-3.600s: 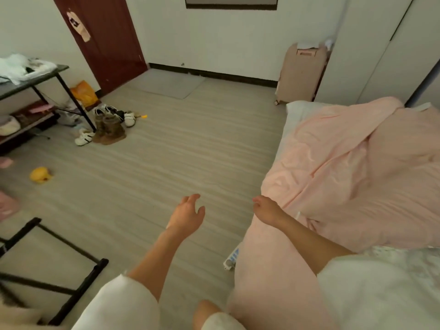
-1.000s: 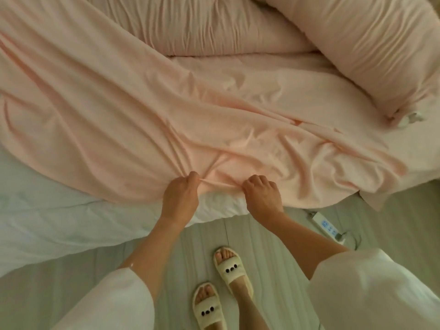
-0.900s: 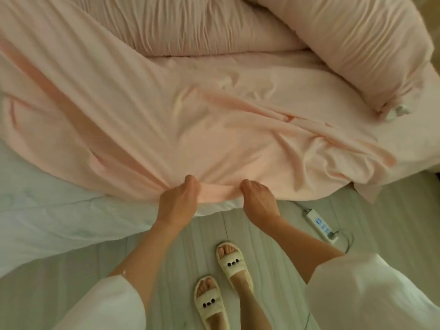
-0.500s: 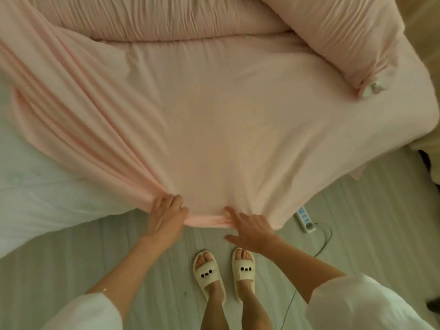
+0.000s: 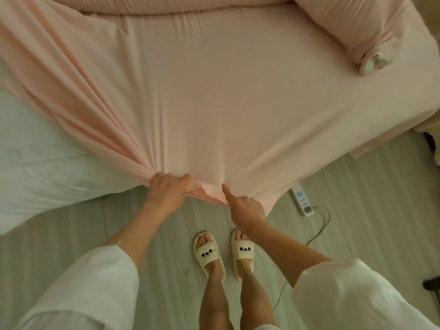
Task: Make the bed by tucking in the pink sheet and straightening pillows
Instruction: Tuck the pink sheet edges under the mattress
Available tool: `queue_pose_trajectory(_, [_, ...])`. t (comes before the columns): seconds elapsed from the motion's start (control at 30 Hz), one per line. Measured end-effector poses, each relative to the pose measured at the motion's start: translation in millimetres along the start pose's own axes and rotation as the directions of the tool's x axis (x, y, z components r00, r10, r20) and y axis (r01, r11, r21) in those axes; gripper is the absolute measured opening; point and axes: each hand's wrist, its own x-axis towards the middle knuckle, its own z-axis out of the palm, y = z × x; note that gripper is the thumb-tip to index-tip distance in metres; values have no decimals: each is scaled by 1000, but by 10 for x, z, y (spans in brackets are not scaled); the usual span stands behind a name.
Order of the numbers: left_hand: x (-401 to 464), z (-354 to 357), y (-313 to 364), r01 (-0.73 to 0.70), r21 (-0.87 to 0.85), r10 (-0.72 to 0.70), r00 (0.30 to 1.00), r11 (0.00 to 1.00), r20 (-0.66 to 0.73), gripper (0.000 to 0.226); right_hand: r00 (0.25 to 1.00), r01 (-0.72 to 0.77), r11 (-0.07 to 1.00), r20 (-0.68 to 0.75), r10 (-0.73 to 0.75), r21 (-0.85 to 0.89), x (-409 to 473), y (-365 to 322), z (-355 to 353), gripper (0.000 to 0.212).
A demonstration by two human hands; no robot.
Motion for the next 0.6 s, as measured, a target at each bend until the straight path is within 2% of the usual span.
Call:
queue_pose_trajectory(0.03, [-43, 49, -33, -8, 1, 8, 1000, 1000, 11, 29, 1000, 28, 998, 1, -28, -53, -4, -39, 45, 63])
queue_pose_trajectory(0.13, [-171, 213, -70, 2, 29, -8, 983, 1000, 185, 42, 991, 125, 973, 80, -111, -193, -46, -75, 197, 53])
queue_pose_trajectory(0.23, [-318, 420, -36, 19, 51, -34, 953, 998, 303, 44, 974, 201, 933, 161, -159, -299, -17, -25, 320, 40])
queue_pose_trajectory(0.33, [-410, 561, -32, 38, 75, -65, 918, 996, 391, 51, 955, 248, 918, 235, -178, -310, 79, -3, 405, 36])
queue_pose_trajectory(0.43, [-402, 592, -35, -33, 119, -32, 864, 992, 503, 55, 940, 259, 933, 289, -183, -250, 154, 2, 427, 39])
queue_pose_trajectory(0.5, [-463, 689, -44, -67, 154, -43, 786, 986, 617, 55, 909, 255, 949, 381, -171, -183, 185, 24, 491, 45])
queue_pose_trajectory(0.6, [-631, 894, -69, -42, 190, -126, 606, 981, 785, 51, 826, 236, 966, 546, -141, -108, 189, 53, 647, 55])
